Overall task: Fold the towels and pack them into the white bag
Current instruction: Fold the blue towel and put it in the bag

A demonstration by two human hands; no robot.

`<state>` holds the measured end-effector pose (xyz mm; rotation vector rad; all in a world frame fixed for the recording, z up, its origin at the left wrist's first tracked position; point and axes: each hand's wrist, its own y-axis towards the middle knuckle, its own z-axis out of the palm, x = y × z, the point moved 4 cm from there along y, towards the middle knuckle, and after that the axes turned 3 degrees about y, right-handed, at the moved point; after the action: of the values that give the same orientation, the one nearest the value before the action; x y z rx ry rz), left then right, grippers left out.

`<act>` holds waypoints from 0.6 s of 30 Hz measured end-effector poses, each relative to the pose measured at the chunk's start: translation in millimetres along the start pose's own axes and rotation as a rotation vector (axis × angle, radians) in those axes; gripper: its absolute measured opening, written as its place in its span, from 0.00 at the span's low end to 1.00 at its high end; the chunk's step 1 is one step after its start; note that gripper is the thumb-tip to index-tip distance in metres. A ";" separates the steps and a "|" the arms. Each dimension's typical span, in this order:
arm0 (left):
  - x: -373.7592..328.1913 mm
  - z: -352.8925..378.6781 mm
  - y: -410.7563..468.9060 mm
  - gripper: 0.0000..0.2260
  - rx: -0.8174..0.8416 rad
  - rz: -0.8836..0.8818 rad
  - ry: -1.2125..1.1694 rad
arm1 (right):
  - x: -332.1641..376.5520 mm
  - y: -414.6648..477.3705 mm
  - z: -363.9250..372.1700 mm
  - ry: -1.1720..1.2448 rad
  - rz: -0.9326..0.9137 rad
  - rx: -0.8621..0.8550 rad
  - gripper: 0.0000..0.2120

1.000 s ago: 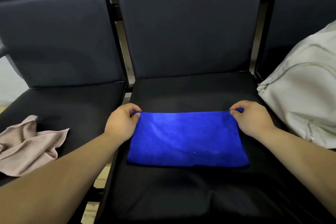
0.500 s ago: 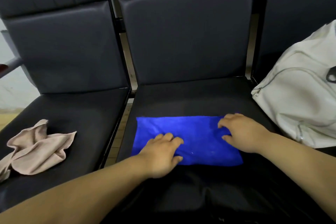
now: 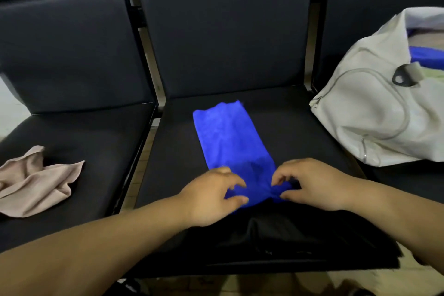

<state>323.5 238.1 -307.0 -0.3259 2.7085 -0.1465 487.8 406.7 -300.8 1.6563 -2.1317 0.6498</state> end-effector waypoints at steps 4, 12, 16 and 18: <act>1.0 14.9 -24.5 0.13 0.067 0.048 0.055 | -4.5 -4.7 11.8 -0.035 0.008 0.008 0.12; 16.8 3.9 -54.8 0.11 -0.040 -0.146 -0.215 | 14.9 -18.3 14.6 -0.117 0.027 0.026 0.16; 20.6 -14.3 -69.0 0.08 -0.028 -0.207 -0.525 | 22.4 -29.1 6.4 0.247 0.127 0.019 0.15; 20.7 -26.1 -75.3 0.08 -0.026 -0.206 -0.638 | 27.7 -34.7 -0.7 0.403 0.162 0.038 0.15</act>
<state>309.9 161.5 -279.9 -0.5525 2.0454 -0.0509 514.6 377.7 -280.5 1.2470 -1.9749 0.9850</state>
